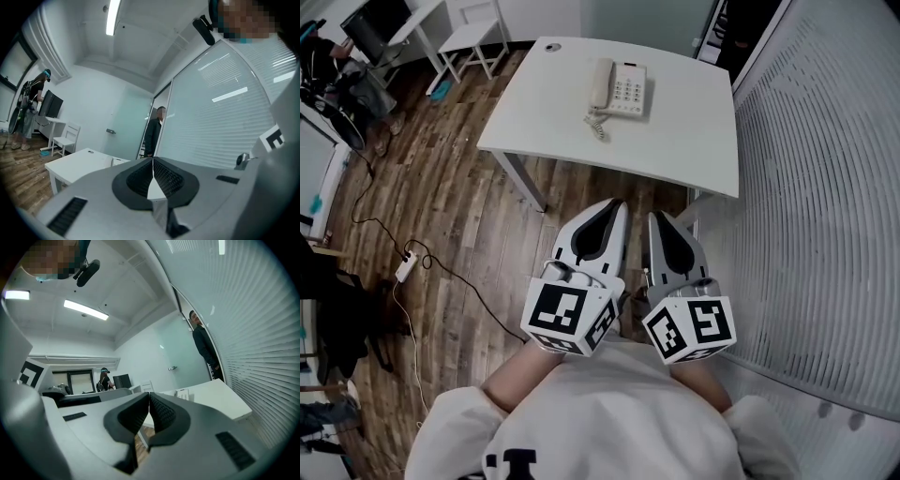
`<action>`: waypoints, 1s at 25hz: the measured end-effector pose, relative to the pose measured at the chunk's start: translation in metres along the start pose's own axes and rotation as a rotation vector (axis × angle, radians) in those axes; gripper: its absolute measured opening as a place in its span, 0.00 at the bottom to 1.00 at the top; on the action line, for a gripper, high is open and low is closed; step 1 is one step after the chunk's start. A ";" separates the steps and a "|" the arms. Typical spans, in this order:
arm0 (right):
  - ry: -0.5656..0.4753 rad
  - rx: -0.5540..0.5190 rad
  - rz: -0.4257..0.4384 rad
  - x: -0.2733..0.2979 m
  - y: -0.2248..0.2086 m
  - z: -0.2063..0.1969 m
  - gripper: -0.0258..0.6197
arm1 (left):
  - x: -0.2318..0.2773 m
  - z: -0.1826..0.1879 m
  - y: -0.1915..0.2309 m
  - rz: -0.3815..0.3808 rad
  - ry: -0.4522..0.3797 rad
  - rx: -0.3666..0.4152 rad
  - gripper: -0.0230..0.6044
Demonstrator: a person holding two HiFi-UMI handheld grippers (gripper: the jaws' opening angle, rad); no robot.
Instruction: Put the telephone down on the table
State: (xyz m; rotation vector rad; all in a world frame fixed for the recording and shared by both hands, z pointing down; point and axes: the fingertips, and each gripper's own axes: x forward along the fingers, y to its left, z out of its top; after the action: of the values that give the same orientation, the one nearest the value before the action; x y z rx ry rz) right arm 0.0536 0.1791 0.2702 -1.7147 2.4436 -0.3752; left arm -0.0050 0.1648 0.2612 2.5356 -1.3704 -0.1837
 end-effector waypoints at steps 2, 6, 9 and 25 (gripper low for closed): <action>0.003 -0.006 -0.006 -0.002 -0.002 -0.003 0.08 | 0.000 -0.003 -0.001 -0.002 0.003 -0.003 0.05; 0.004 -0.005 -0.016 -0.005 0.001 -0.003 0.08 | -0.006 -0.003 -0.002 -0.003 0.007 -0.007 0.05; 0.007 -0.007 -0.016 -0.007 0.007 -0.005 0.08 | -0.011 -0.002 0.000 -0.005 0.006 -0.012 0.05; 0.011 -0.024 -0.004 -0.006 0.025 -0.010 0.08 | -0.021 0.000 0.009 -0.006 -0.002 -0.014 0.05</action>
State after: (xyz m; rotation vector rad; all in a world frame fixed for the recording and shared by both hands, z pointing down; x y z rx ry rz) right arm 0.0301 0.1938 0.2730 -1.7324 2.4626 -0.3580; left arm -0.0238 0.1776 0.2631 2.5290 -1.3570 -0.1972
